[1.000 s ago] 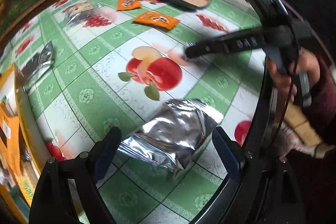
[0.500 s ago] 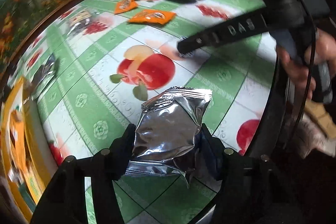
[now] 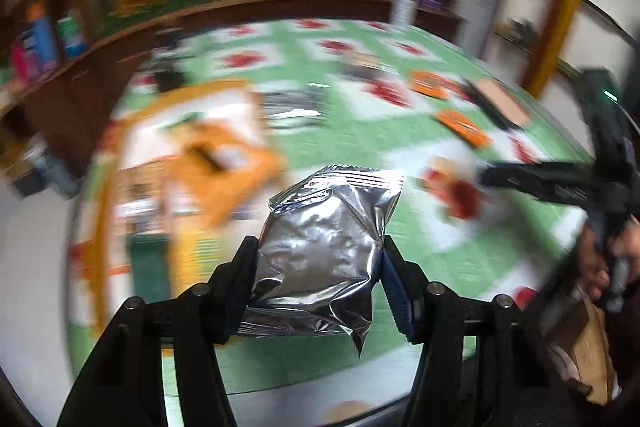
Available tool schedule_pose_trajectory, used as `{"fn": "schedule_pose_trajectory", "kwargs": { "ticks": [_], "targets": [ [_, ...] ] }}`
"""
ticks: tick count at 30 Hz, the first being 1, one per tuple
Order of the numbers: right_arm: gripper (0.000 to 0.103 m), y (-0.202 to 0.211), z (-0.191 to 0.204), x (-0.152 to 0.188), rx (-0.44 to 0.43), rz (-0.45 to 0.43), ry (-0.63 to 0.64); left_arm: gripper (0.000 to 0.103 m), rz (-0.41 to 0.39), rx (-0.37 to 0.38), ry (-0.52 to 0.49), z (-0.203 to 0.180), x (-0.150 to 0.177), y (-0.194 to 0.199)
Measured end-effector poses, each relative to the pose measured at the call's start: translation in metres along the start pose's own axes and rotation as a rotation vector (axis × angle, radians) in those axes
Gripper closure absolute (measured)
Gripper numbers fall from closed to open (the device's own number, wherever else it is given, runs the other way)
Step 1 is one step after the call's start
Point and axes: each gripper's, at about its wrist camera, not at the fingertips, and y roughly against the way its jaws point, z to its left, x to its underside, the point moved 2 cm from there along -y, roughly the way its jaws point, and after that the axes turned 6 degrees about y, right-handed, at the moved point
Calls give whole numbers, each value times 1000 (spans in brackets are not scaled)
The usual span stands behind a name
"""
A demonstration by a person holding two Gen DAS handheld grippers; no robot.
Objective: Organize snacks
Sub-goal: 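Carry the foil packet and candy over the tray while both tools release them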
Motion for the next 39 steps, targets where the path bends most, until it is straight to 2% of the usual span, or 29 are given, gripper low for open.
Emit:
{"fn": "schedule_pose_trajectory", "kwargs": {
  "ticks": [6, 9, 17, 23, 26, 29, 35, 39],
  "targets": [
    [67, -14, 64, -25, -81, -5, 109, 44, -18, -86, 162, 70, -6, 9],
    [67, -25, 100, -34, -122, 5, 170, 44, -13, -105, 242, 100, -17, 5],
    [67, -63, 176, -49, -190, 52, 298, 44, 12, -132, 335, 140, -58, -38],
    [67, -96, 202, -50, -181, 100, 337, 44, 33, -173, 358, 160, -76, -75],
    [67, -111, 206, -50, -178, 125, 345, 38, 41, -172, 373, 167, -82, -84],
    [66, -119, 209, -49, -173, 134, 348, 29, 22, -162, 380, 168, -85, -83],
    [63, -124, 208, -51, -181, 125, 337, 28, -7, -183, 361, 160, -86, -70],
    [60, -117, 209, -50, -170, 94, 354, 27, -54, -224, 334, 146, -84, -48]
  ]
}}
